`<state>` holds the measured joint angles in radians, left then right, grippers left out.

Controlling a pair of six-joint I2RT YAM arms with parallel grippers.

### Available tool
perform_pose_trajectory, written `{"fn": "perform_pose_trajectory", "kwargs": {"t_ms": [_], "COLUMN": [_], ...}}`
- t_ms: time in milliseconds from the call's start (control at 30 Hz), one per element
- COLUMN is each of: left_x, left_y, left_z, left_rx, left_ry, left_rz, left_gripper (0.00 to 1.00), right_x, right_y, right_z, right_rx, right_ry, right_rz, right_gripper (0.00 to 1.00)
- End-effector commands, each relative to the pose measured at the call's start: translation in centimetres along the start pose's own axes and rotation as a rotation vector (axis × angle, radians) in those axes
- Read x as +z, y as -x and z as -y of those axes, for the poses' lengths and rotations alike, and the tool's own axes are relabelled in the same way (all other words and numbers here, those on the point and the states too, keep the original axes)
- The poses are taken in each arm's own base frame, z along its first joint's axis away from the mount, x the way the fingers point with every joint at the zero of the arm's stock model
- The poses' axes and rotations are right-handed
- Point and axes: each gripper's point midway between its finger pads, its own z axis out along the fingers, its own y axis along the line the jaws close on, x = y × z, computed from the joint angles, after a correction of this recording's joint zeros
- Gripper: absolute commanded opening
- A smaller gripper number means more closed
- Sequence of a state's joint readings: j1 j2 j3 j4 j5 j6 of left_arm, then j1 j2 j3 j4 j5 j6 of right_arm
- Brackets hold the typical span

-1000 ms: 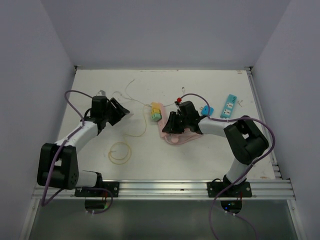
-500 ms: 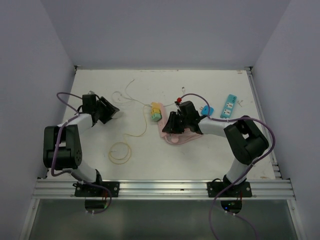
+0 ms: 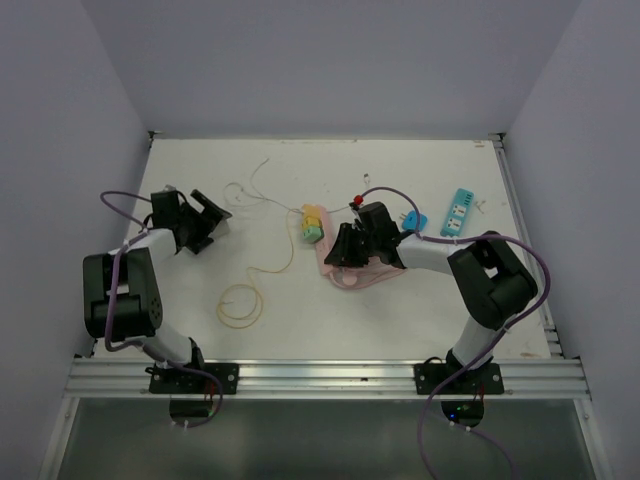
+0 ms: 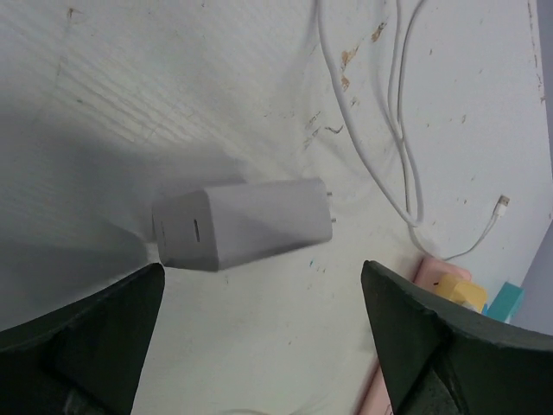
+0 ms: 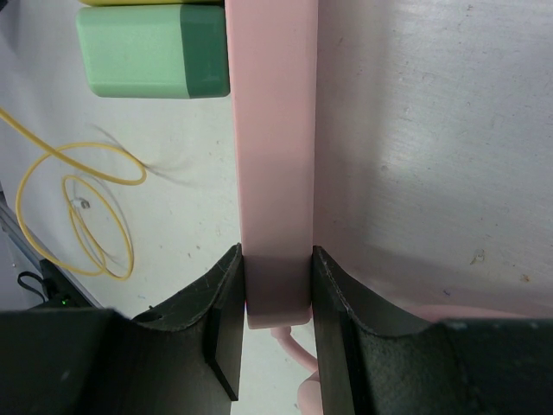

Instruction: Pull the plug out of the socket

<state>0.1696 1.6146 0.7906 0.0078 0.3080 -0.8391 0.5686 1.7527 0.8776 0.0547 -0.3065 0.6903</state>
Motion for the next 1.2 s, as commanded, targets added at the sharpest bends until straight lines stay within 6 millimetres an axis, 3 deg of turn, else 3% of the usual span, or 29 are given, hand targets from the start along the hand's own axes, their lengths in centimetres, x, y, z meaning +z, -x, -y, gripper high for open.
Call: {"fn": "perform_pose_trajectory", "kwargs": {"t_ms": [0,133,300,500,533,800,933,1000,1100,1133,1167], "left_x": [-2.4,-4.2,-6.7,-8.0,-8.1,-6.8,-6.1,-6.1,-7.0,-8.0,-8.0], "left_y": [2.4,3.2,1.9,-2.7,-4.7,-11.4,-13.6,-13.7,-14.9,-16.2,-15.6], "left_z": [1.3,2.7,5.2,8.3,9.2,12.5,14.7,15.2,17.3,18.7,18.8], "left_rx": [0.061,0.103,0.199,0.336,0.373,0.381,0.369,0.371,0.375,0.384,0.378], "left_ry": [-0.016,-0.045,-0.137,-0.229,-0.261,-0.366,-0.366,-0.334,-0.346,-0.381,-0.351], "left_rz": [0.099,0.138,0.131,0.080,0.046,-0.051,-0.074,-0.041,-0.008,-0.025,0.030], "left_gripper": [0.99,0.99,1.00,0.99,1.00,1.00,1.00,0.99,0.95,0.95,0.93], "right_x": [-1.4,-1.4,-1.2,-0.9,-0.9,-0.9,-0.8,-0.9,-0.9,-0.9,-0.9], "right_y": [-6.9,-6.9,-7.0,-7.1,-7.1,-7.1,-7.1,-7.1,-7.2,-7.2,-7.2], "right_z": [11.1,11.0,10.8,10.7,10.6,10.2,10.2,10.2,10.3,10.2,10.3], "right_rx": [0.018,0.017,0.014,0.011,0.008,0.002,0.003,0.001,0.000,-0.001,0.002], "right_ry": [-0.401,-0.397,-0.381,-0.367,-0.363,-0.344,-0.343,-0.342,-0.344,-0.341,-0.342], "right_rz": [-0.198,-0.196,-0.200,-0.209,-0.211,-0.215,-0.217,-0.218,-0.219,-0.219,-0.221], "right_gripper": [0.00,0.00,0.00,0.00,0.00,0.00,0.00,0.00,0.00,0.00,0.00]}}
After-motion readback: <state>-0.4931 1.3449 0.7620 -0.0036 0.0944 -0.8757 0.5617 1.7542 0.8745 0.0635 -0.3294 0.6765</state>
